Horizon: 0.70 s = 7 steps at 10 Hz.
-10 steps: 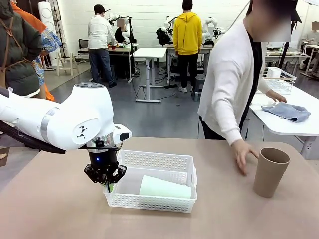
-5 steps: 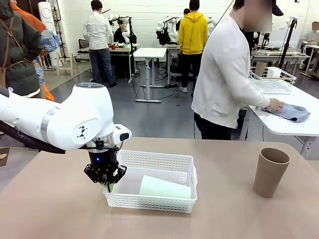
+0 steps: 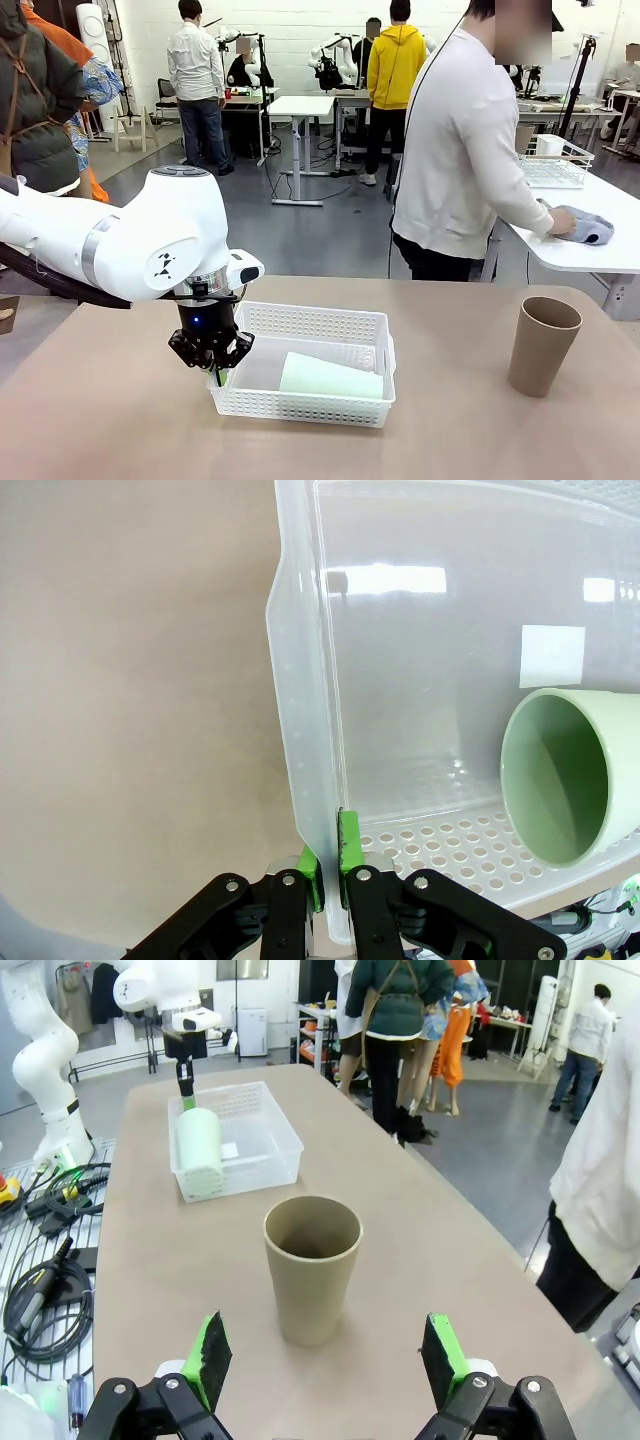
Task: Clean and organize the cups into the basket.
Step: Pick up the Reusable plastic cup from the right side of the table and stack it inside the Organizing basket in the center of the table.
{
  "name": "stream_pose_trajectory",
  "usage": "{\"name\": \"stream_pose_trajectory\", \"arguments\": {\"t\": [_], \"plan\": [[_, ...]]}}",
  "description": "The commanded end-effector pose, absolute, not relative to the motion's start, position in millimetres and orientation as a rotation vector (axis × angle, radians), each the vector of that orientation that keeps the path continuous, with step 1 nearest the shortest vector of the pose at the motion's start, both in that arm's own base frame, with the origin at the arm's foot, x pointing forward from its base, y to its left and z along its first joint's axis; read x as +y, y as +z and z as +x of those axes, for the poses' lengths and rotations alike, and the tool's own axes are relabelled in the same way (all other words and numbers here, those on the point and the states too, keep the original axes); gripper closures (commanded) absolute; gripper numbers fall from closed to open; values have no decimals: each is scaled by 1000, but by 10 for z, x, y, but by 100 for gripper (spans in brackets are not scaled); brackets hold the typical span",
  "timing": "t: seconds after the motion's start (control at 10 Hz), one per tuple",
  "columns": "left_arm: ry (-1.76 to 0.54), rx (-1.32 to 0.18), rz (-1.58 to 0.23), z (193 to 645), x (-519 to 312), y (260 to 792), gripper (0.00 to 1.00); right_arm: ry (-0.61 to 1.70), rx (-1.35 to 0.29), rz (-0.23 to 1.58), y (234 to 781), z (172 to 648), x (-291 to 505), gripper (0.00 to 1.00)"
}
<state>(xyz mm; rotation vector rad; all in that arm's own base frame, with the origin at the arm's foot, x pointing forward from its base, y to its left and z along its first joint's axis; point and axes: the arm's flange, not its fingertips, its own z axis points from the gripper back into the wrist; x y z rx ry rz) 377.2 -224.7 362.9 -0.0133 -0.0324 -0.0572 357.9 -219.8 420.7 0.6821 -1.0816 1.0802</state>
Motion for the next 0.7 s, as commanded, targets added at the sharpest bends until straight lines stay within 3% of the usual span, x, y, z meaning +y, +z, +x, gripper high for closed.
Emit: {"name": "stream_pose_trajectory", "arguments": {"t": [0.0, 0.6], "plan": [[-60, -35, -20, 3769, -2244, 3648, 95, 1158, -1026, 708, 3843, 3643, -2254, 0], [-60, -35, -20, 3769, -2244, 3648, 95, 1197, -941, 812, 3035, 3665, -2252, 0]]}}
